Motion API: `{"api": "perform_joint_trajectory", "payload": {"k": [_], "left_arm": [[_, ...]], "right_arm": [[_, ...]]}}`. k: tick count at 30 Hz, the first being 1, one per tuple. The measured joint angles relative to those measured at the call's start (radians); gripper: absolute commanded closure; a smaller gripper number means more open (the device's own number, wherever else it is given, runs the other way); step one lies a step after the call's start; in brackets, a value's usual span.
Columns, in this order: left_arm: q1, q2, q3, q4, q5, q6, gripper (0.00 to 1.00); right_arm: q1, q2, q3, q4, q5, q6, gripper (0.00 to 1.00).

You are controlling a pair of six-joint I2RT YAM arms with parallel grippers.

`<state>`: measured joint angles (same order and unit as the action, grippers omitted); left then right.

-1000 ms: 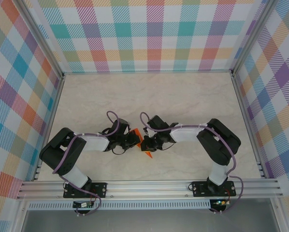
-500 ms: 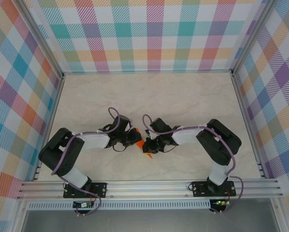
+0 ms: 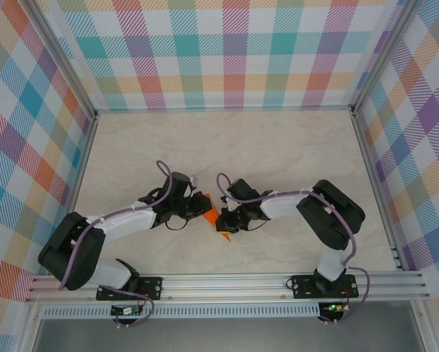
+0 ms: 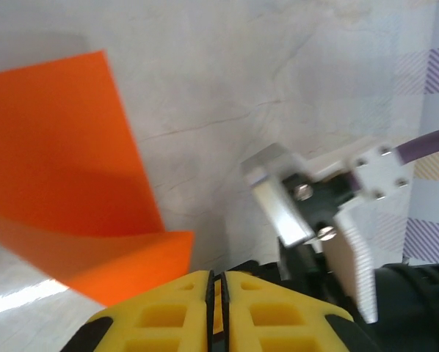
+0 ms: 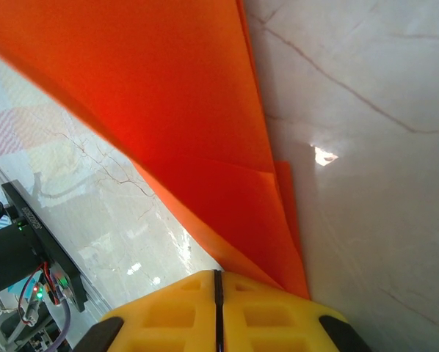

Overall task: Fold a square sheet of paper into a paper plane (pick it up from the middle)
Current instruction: Fold the wing for the fifth time at the center of the table.

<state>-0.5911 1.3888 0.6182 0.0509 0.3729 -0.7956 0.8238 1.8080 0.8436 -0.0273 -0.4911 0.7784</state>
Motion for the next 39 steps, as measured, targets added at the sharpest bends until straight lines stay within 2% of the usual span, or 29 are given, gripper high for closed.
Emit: {"api": "perform_joint_trajectory", "payload": {"k": [11, 21, 25, 33, 39], "left_arm": [[0.0, 0.024, -0.072, 0.09, 0.001, -0.024, 0.87], [0.0, 0.212, -0.047, 0.186, -0.005, -0.026, 0.91], [0.006, 0.239, -0.03, 0.204, 0.014, -0.023, 0.92], [0.04, 0.245, -0.026, 0.201, 0.051, 0.002, 0.92], [0.103, 0.257, -0.001, 0.167, 0.064, 0.042, 0.92]], "right_arm": [[0.0, 0.011, 0.014, -0.011, -0.009, 0.02, 0.91], [0.0, 0.011, 0.015, -0.013, -0.01, 0.023, 0.92], [0.0, 0.011, 0.014, -0.014, -0.008, 0.026, 0.94], [0.0, 0.008, 0.014, -0.024, -0.003, 0.017, 0.95], [0.0, 0.008, 0.015, -0.029, -0.003, -0.011, 0.95]]}}
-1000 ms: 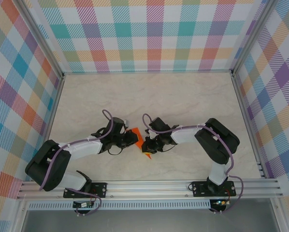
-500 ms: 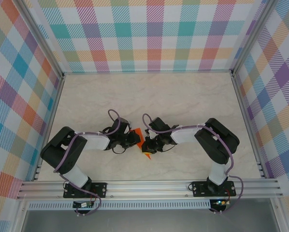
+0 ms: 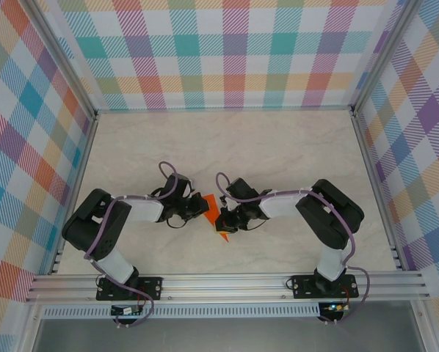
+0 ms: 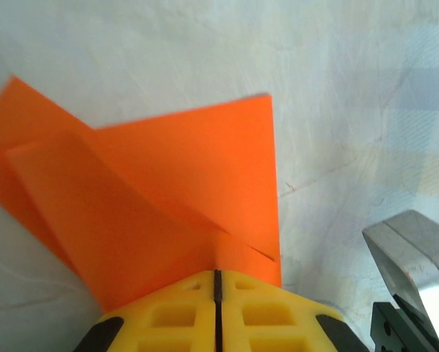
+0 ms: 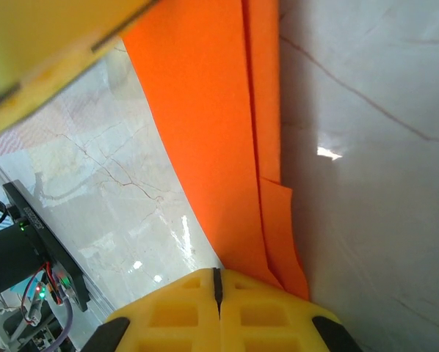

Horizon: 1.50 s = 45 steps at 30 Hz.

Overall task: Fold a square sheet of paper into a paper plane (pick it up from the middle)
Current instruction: Fold the wing for the fifth time at the center of the table.

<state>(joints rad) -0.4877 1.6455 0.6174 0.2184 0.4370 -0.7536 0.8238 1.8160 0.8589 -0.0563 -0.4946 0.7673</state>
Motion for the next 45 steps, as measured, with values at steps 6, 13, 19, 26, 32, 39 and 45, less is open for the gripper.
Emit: {"api": "perform_joint_trajectory", "payload": {"k": [6, 13, 19, 26, 32, 39, 45], "left_arm": [[0.044, 0.026, 0.023, -0.016, 0.054, 0.035, 0.92], [0.106, 0.075, 0.068, -0.04, 0.136, 0.07, 0.92], [0.151, 0.101, 0.1, -0.063, 0.178, 0.1, 0.91], [0.236, 0.114, 0.143, -0.092, 0.127, 0.143, 0.91], [0.261, 0.104, 0.154, -0.134, 0.114, 0.149, 0.9], [0.261, -0.127, 0.153, -0.228, 0.088, 0.141, 0.9], [0.184, -0.33, 0.1, -0.221, 0.066, 0.099, 0.91]], "right_arm": [[0.0, 0.0, 0.005, -0.011, 0.0, -0.043, 0.95], [0.0, 0.001, 0.007, -0.016, -0.001, -0.079, 0.95], [-0.004, 0.001, 0.007, -0.02, -0.009, -0.103, 0.95], [-0.011, 0.001, 0.009, -0.044, -0.024, -0.114, 0.94], [-0.013, 0.001, 0.015, -0.066, -0.031, -0.113, 0.94], [-0.013, 0.008, 0.032, -0.088, -0.03, -0.089, 0.93], [-0.013, 0.012, 0.04, -0.095, -0.031, -0.064, 0.92]]}}
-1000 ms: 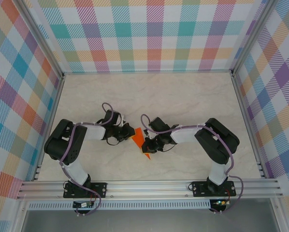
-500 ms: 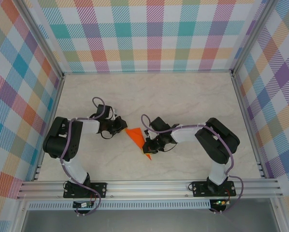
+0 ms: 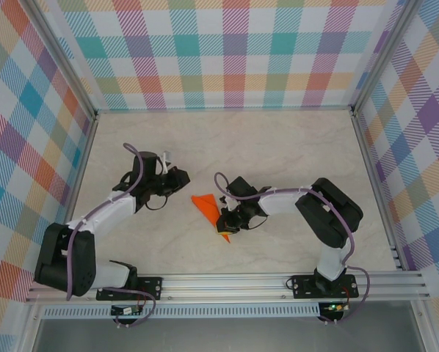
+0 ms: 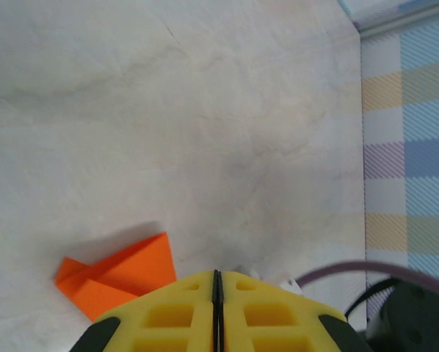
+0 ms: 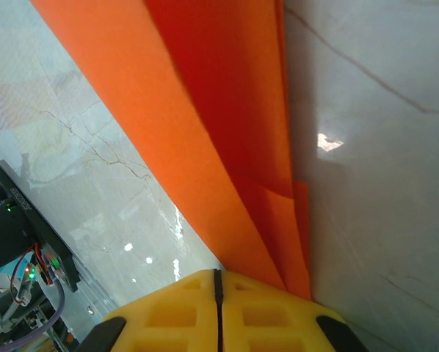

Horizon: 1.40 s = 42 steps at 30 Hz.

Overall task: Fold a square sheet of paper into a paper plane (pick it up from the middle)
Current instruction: Fold the wing for the fifth time at the center of the table.

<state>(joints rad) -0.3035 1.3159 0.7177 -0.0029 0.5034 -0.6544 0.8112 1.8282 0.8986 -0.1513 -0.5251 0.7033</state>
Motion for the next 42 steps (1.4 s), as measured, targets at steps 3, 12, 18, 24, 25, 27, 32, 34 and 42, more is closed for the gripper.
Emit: {"api": "perform_joint_trajectory", "payload": {"k": [3, 12, 18, 24, 25, 27, 32, 34, 42], "left_arm": [[-0.099, -0.004, -0.043, 0.005, -0.016, -0.029, 0.91], [-0.233, 0.193, -0.087, 0.106, -0.052, -0.106, 0.93], [-0.233, 0.293, -0.086, 0.114, -0.101, -0.116, 0.95], [-0.238, 0.293, -0.085, 0.114, -0.116, -0.112, 0.96], [-0.238, 0.293, -0.085, 0.114, -0.116, -0.111, 0.96], [-0.238, 0.293, -0.085, 0.114, -0.116, -0.111, 0.96], [-0.238, 0.293, -0.085, 0.114, -0.116, -0.111, 0.96], [-0.238, 0.293, -0.085, 0.114, -0.116, -0.111, 0.96], [-0.238, 0.297, -0.079, 0.11, -0.116, -0.108, 0.98]], "right_arm": [[0.0, 0.0, 0.0, 0.0, 0.0, 0.014, 0.93], [0.0, 0.0, -0.005, 0.013, -0.003, 0.032, 0.92], [0.0, -0.009, -0.01, 0.022, 0.003, 0.042, 0.9], [0.0, -0.043, -0.008, 0.013, 0.014, 0.044, 0.87], [0.0, -0.046, -0.006, 0.012, 0.014, 0.044, 0.87], [0.0, -0.047, 0.006, 0.01, 0.011, 0.044, 0.85], [0.0, -0.013, 0.067, 0.007, -0.002, 0.044, 0.85], [0.0, 0.013, 0.077, 0.008, -0.003, 0.044, 0.85], [-0.001, -0.015, -0.014, 0.035, -0.003, 0.042, 0.82]]}}
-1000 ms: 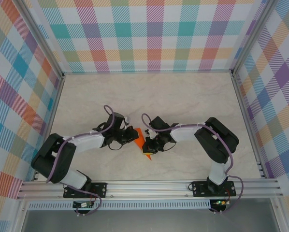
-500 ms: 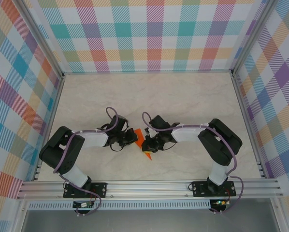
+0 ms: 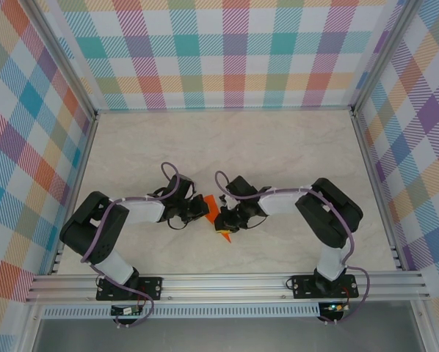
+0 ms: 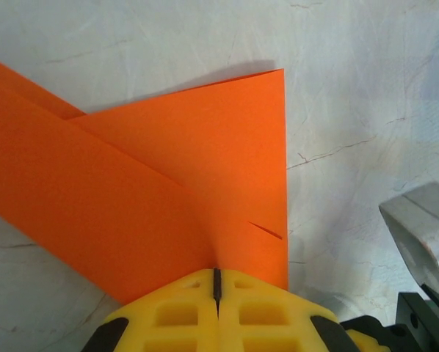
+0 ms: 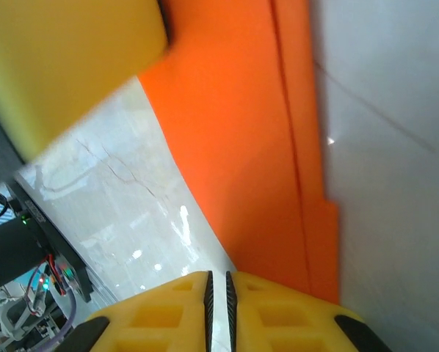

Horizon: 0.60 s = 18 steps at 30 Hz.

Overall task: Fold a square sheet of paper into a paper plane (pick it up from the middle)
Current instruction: Fold the wing for the fifth time at the center of the table.

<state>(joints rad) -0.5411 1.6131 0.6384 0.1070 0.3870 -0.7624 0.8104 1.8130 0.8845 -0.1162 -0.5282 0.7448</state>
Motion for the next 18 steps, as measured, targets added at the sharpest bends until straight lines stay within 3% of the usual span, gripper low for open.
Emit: {"api": "perform_joint_trajectory", "payload": {"k": [18], "left_arm": [[0.0, 0.022, 0.021, 0.001, 0.012, 0.004, 0.98]], "right_arm": [[0.0, -0.172, -0.185, -0.056, 0.002, -0.032, 0.82]]}}
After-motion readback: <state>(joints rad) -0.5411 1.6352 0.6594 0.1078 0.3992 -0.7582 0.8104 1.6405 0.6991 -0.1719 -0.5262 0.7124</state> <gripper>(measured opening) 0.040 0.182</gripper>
